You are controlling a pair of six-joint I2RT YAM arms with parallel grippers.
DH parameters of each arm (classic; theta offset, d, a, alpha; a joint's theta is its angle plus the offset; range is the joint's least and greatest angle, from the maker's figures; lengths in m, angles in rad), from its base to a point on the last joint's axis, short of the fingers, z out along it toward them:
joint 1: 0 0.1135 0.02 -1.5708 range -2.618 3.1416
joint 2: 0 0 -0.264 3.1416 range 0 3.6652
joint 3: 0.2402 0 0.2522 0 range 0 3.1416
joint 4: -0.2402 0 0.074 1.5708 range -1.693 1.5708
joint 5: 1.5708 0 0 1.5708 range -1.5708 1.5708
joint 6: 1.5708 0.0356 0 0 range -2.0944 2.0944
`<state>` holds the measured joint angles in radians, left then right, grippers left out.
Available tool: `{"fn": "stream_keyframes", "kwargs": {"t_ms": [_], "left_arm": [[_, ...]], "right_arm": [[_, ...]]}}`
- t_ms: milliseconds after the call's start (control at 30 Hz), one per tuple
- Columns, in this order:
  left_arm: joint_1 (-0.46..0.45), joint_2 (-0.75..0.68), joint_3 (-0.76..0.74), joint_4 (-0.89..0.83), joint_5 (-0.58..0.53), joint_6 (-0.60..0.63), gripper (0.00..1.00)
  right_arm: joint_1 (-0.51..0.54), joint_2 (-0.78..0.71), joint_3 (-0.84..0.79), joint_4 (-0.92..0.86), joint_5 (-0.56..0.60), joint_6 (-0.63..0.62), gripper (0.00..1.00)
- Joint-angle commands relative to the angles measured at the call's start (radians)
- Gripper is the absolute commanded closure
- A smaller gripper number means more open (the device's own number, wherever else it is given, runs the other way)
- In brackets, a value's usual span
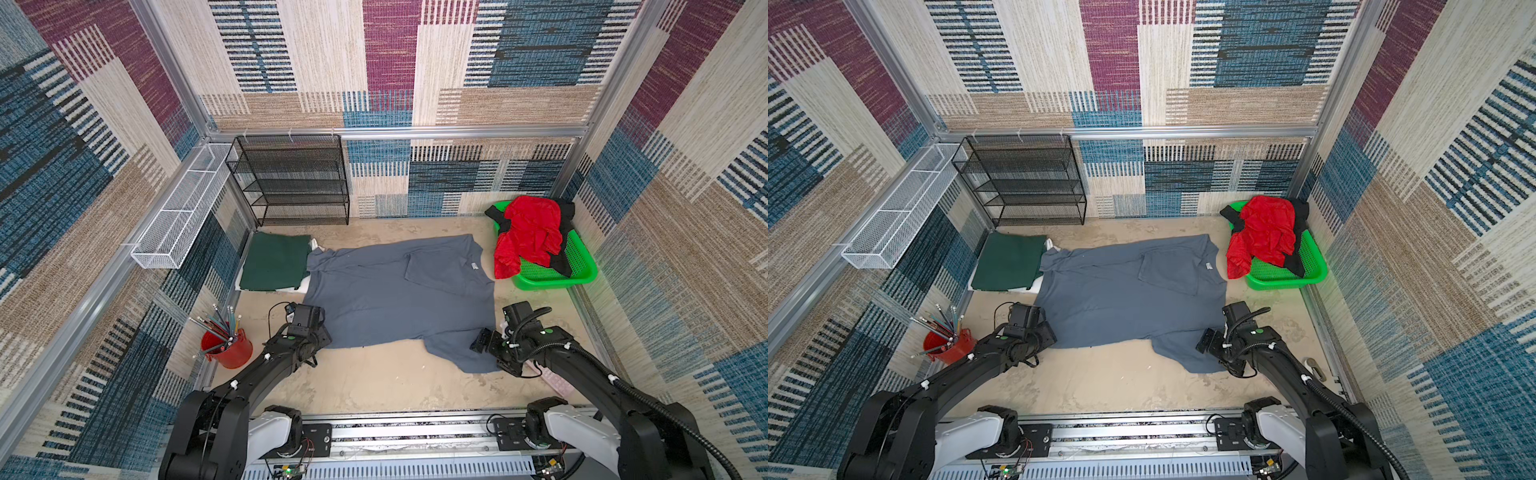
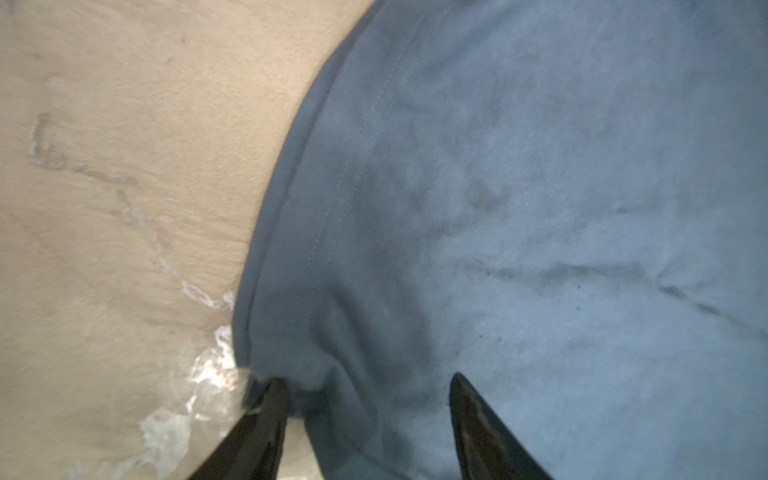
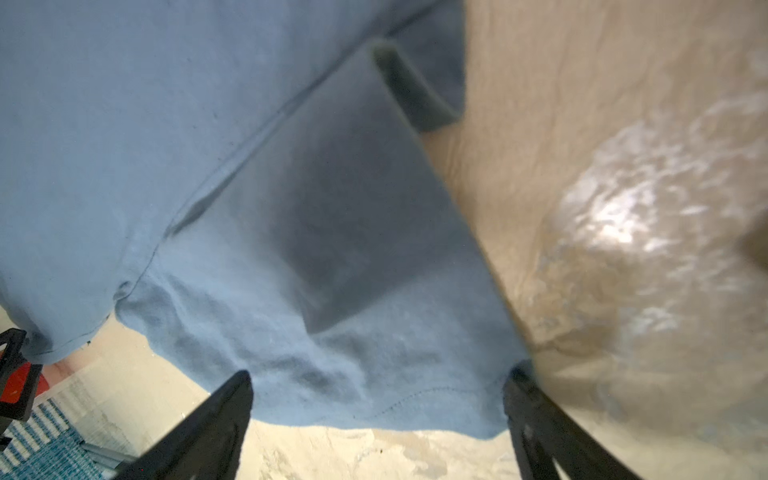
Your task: Fold and stack the t-shirts
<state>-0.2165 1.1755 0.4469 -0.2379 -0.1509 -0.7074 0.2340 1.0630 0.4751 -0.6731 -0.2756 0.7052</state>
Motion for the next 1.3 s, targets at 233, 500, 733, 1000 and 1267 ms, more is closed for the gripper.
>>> {"fn": "stream_keyframes", "kwargs": {"t_ms": [233, 500, 733, 1000, 1267], "left_arm": [[0.002, -0.019, -0.011, -0.036, 0.063, -0.02, 0.59], [0.0, -0.044, 0.024, -0.11, 0.083, -0.01, 1.0], [0.001, -0.171, 0.057, -0.218, 0.078, 0.002, 1.0], [-0.003, -0.245, 0.075, -0.27, 0.097, 0.004, 1.0], [-0.003, -0.188, 0.129, -0.239, 0.121, 0.034, 1.0]], "right_arm": [[0.022, 0.043, -0.048, 0.071, 0.037, 0.029, 0.54], [0.036, -0.025, 0.004, 0.007, 0.099, 0.044, 1.0], [0.037, -0.025, 0.131, -0.108, 0.116, 0.023, 1.0], [0.039, -0.053, 0.266, -0.224, 0.15, 0.033, 1.0], [0.039, 0.039, 0.326, -0.175, 0.155, -0.008, 1.0]]}}
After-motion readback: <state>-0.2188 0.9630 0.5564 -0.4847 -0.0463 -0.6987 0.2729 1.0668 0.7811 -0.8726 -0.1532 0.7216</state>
